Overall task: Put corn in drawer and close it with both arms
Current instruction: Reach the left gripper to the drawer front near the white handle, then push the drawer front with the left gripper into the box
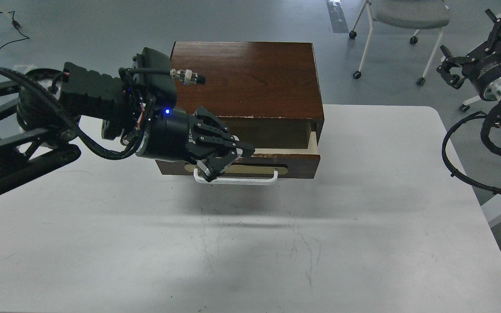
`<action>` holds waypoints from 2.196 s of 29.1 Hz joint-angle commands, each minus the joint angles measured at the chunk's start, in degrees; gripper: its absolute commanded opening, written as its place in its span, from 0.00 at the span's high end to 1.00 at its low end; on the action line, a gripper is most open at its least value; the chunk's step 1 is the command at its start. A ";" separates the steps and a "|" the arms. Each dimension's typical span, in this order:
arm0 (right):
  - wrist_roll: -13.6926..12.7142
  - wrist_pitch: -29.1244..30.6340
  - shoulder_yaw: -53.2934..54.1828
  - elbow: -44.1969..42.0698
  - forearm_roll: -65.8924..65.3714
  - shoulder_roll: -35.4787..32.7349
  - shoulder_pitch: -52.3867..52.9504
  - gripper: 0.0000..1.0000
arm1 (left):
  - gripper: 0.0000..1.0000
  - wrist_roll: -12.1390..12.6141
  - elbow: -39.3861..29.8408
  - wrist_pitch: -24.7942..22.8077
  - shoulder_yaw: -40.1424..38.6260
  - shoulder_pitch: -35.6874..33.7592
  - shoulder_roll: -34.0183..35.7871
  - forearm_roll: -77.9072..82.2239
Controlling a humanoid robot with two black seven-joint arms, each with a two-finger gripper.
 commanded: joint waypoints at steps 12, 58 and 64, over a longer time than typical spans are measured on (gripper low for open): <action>0.08 0.14 -0.66 1.28 -0.25 -0.62 0.27 0.00 | 1.00 0.00 0.68 -0.01 6.87 0.24 0.02 7.35; 0.08 0.05 -0.93 1.11 -0.78 -0.09 0.88 0.00 | 1.00 0.00 11.93 -0.01 5.90 0.50 -2.62 7.35; 0.08 0.05 -0.93 1.20 -0.78 -0.27 0.88 0.00 | 1.00 0.00 14.92 0.39 5.90 -0.55 -4.73 7.35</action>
